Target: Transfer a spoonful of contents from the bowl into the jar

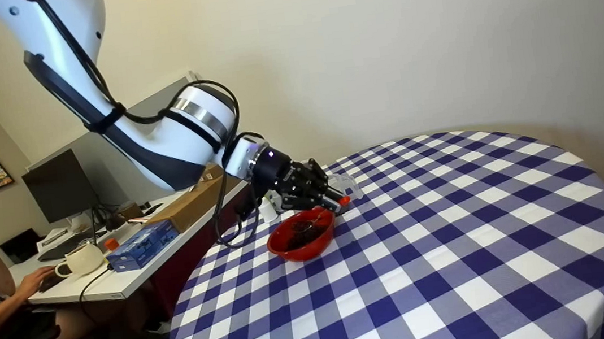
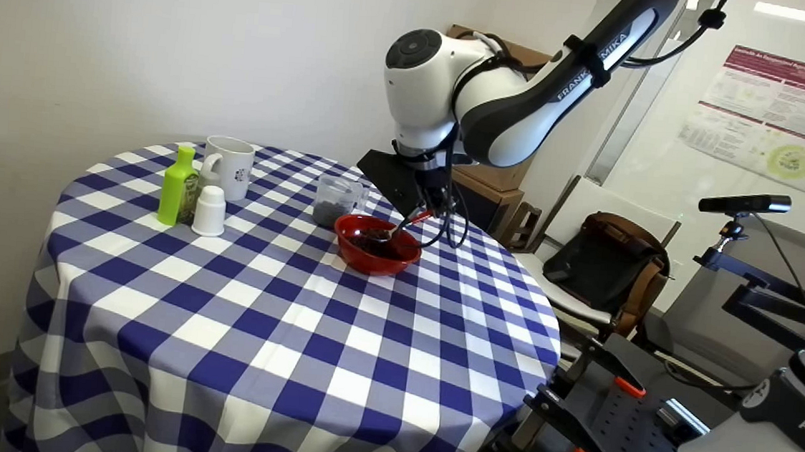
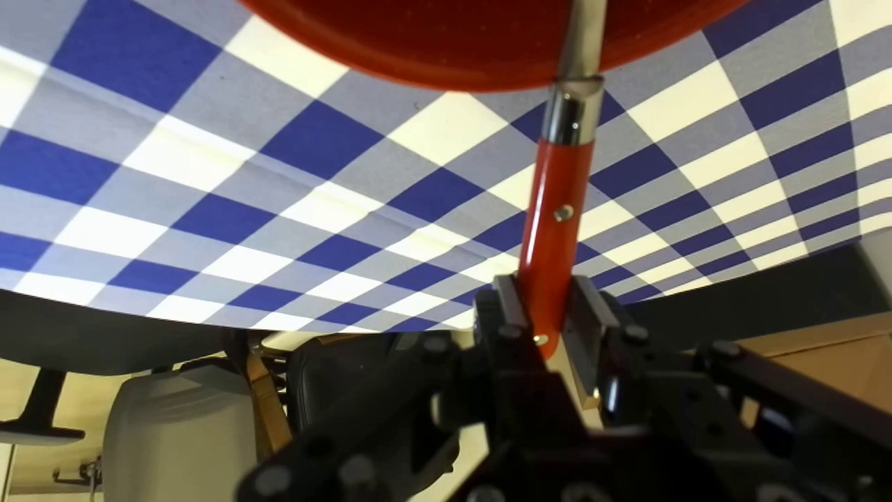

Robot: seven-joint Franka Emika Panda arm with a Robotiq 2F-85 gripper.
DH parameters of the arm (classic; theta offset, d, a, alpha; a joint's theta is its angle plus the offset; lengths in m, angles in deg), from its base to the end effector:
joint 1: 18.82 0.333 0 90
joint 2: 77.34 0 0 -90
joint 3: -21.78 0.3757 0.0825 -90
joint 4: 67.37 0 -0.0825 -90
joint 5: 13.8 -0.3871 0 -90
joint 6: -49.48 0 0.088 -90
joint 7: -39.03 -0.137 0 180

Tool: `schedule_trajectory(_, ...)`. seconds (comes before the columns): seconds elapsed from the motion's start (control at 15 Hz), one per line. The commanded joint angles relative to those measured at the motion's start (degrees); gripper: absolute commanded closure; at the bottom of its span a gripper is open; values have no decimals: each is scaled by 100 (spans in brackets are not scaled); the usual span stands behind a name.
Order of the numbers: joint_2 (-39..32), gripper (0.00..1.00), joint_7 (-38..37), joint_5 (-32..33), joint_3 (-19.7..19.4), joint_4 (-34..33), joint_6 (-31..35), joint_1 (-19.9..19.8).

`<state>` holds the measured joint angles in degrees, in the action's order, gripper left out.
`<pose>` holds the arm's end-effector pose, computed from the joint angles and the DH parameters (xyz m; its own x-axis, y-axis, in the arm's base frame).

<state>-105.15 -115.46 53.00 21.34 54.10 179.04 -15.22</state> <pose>0.5810 -0.0135 0.1930 -0.1705 -0.7062 0.6872 -0.9798 0.0479 -0.1939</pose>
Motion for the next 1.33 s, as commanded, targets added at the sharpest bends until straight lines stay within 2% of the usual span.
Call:
schedule_trajectory(0.0,98,95,295,-230,47,-26,29,-53)
schedule_trajectory(0.4,122,95,501,-381,30,-195,-18,-39)
schedule_trajectory(1.27,5,95,1303,-938,-44,-1087,-208,8)
